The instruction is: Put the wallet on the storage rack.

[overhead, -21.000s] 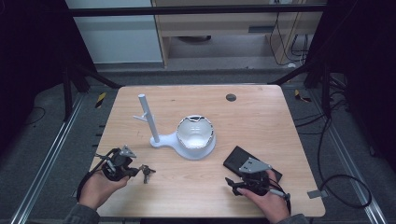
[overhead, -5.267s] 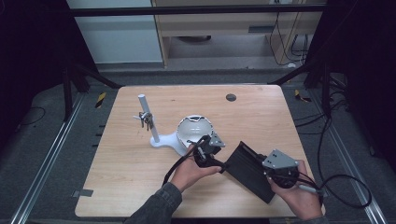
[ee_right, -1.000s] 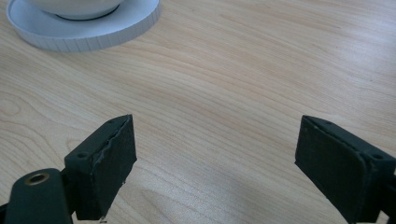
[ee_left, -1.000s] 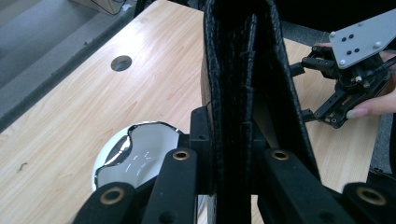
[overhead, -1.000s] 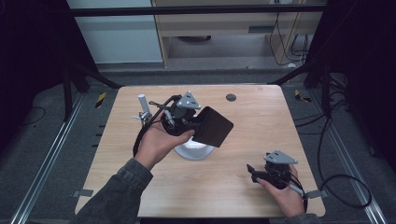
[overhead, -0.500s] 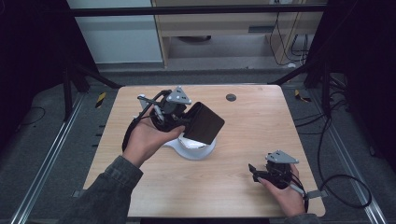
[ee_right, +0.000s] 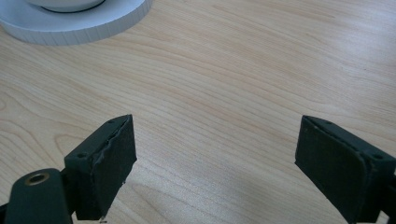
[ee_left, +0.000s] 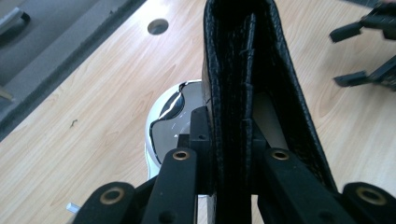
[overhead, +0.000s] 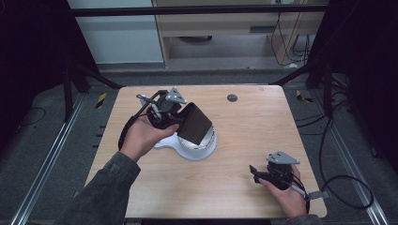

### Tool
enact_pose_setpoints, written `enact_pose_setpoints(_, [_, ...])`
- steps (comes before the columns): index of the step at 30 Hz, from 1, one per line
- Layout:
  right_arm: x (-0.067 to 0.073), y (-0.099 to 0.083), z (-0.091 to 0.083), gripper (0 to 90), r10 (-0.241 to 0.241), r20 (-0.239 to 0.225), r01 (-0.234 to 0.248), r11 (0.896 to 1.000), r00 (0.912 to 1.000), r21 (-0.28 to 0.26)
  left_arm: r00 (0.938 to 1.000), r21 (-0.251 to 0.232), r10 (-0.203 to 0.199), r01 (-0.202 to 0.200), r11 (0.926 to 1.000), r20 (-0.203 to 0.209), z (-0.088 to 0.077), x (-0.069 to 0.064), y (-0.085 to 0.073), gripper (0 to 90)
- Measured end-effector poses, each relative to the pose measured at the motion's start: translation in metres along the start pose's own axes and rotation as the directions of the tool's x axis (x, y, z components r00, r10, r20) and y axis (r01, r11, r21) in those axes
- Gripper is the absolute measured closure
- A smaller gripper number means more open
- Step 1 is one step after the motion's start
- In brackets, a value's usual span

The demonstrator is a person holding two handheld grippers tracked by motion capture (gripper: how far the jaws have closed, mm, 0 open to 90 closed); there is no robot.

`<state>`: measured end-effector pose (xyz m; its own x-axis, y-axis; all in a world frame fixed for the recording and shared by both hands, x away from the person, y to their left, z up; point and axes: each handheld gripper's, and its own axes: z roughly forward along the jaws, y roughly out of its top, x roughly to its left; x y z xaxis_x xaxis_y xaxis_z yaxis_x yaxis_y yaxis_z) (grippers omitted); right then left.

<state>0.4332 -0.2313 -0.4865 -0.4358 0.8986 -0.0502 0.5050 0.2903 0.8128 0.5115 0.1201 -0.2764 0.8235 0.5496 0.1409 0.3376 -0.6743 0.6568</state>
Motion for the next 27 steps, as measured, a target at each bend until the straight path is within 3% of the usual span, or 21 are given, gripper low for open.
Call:
enact_pose_setpoints(13, [0.001,0.0,-0.001,12.2,-0.001,-0.008,0.001,1.0,1.0,0.003,0.9987,0.081,-0.031,0.027,0.9963,0.04,0.041,0.011,-0.007,80.0])
enact_pose_setpoints(20, [0.0,-0.001,-0.001,12.2,0.003,-0.008,-0.003,1.0,1.0,-0.002,0.9968,0.075,-0.058,0.054,0.9958,0.056,0.055,0.016,-0.004,79.6])
enact_pose_setpoints(23, [-0.001,-0.001,-0.001,12.3,0.001,-0.009,-0.001,1.0,1.0,0.0,0.997,0.063,-0.071,0.069,0.9956,0.03,0.055,0.018,-0.005,77.1])
enact_pose_setpoints(27, [0.0,-0.001,-0.001,12.2,-0.004,-0.011,0.004,1.0,0.9999,0.001,0.9952,0.021,-0.091,0.092,0.9956,-0.037,0.05,0.021,-0.008,67.9])
